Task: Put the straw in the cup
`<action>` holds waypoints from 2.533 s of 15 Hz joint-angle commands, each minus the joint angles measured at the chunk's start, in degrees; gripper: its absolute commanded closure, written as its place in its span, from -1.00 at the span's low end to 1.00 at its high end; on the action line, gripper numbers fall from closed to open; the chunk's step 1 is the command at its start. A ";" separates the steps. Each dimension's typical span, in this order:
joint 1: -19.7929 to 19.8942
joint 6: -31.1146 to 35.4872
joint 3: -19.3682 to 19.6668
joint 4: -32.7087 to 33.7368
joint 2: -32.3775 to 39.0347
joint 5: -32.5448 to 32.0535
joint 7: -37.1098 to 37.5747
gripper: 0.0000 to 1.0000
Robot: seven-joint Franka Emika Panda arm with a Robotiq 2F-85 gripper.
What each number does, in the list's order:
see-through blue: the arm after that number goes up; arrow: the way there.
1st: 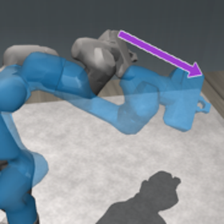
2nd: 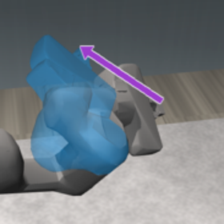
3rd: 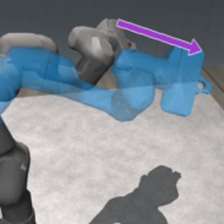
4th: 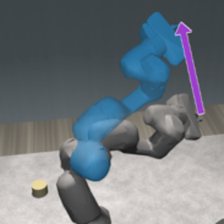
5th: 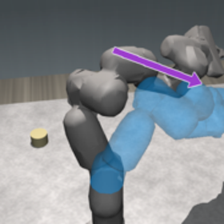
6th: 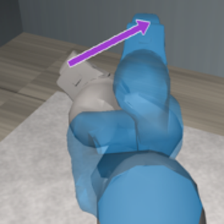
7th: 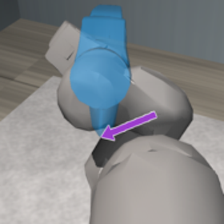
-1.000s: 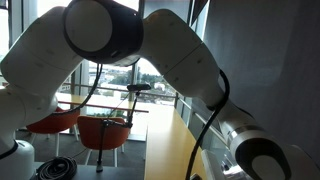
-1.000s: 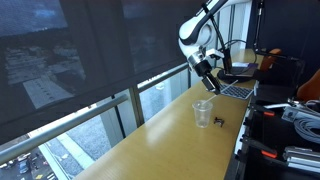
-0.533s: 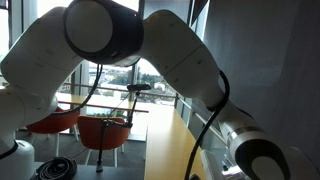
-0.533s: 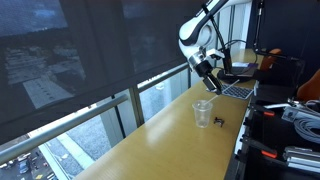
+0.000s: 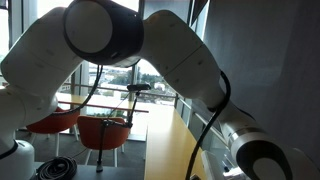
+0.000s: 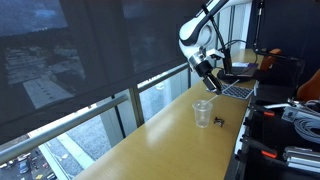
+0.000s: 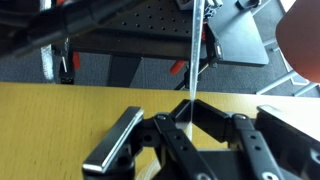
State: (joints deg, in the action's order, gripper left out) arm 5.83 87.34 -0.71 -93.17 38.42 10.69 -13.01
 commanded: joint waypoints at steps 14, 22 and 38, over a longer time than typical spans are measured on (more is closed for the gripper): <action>0.32 -3.92 -0.19 7.84 5.56 -0.29 1.14 0.95; 0.50 -4.36 -0.15 9.30 7.02 -0.28 1.19 0.95; -0.07 -6.62 -0.47 15.18 7.67 -0.69 1.10 -0.98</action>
State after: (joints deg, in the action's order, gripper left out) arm 6.00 82.14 -0.72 -78.73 46.91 10.68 -12.81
